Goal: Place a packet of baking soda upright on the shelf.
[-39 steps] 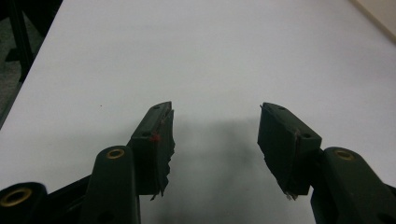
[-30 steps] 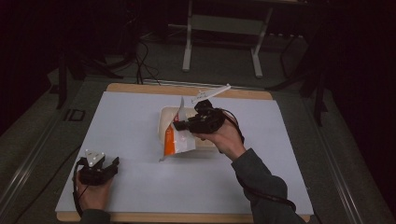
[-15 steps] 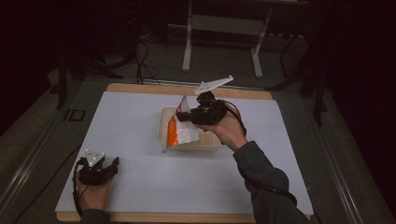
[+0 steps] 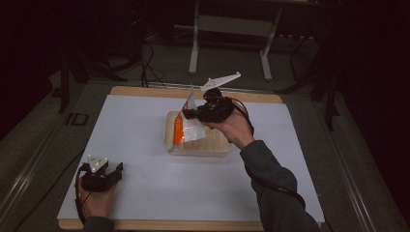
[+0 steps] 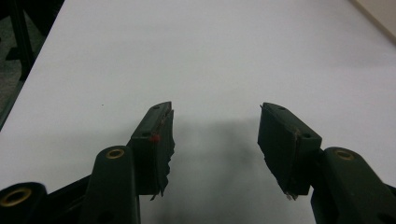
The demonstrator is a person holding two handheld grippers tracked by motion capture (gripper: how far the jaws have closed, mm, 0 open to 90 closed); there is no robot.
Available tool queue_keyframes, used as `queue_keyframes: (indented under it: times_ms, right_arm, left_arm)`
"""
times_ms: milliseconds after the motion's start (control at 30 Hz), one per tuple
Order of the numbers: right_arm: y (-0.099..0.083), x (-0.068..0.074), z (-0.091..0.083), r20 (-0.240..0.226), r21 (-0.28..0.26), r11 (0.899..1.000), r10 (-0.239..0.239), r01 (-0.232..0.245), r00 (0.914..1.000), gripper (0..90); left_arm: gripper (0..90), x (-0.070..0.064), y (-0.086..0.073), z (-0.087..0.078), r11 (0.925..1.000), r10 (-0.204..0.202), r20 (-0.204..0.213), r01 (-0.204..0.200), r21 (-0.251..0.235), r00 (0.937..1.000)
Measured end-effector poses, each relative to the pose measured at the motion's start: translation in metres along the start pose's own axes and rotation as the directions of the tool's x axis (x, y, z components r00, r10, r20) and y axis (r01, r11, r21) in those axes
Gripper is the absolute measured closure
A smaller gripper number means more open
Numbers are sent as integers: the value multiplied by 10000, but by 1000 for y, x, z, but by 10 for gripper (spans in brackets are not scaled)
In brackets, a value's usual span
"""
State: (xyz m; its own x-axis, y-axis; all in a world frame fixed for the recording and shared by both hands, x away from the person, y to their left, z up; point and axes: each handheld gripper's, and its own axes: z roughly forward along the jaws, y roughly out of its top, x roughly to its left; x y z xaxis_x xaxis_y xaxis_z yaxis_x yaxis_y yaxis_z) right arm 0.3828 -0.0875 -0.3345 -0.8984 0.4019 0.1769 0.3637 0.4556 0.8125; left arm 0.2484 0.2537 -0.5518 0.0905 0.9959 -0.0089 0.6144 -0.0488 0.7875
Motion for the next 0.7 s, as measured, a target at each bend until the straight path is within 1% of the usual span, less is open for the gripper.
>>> queue_keyframes:
  times_ms: [133, 233, 400, 567, 700]
  right_arm:
    - [3, -2, 3, 193, 165, 9998, -122, 119, 9997, 900]
    - [4, -4, 5, 230, 196, 9997, -154, 149, 9996, 900]
    - [6, -5, 8, 418, 287, 9991, -313, 301, 9986, 899]
    - [10, -5, 11, 445, 268, 9988, -424, 413, 9981, 899]
    - [13, -7, 14, 445, 236, 9990, -381, 371, 9983, 900]
  left_arm:
    - [454, 0, 0, 0, 10000, 0, 8, 0, 6, 10000]
    - [454, 0, 0, 0, 10000, 4, 11, -4, 8, 10000]
    - [454, 0, 0, 0, 10000, 2, 9, -2, 22, 10000]
    - [454, 0, 0, 0, 10000, 13, 28, -13, 33, 10000]
    - [454, 0, 0, 0, 10000, 16, 39, -16, 27, 10000]
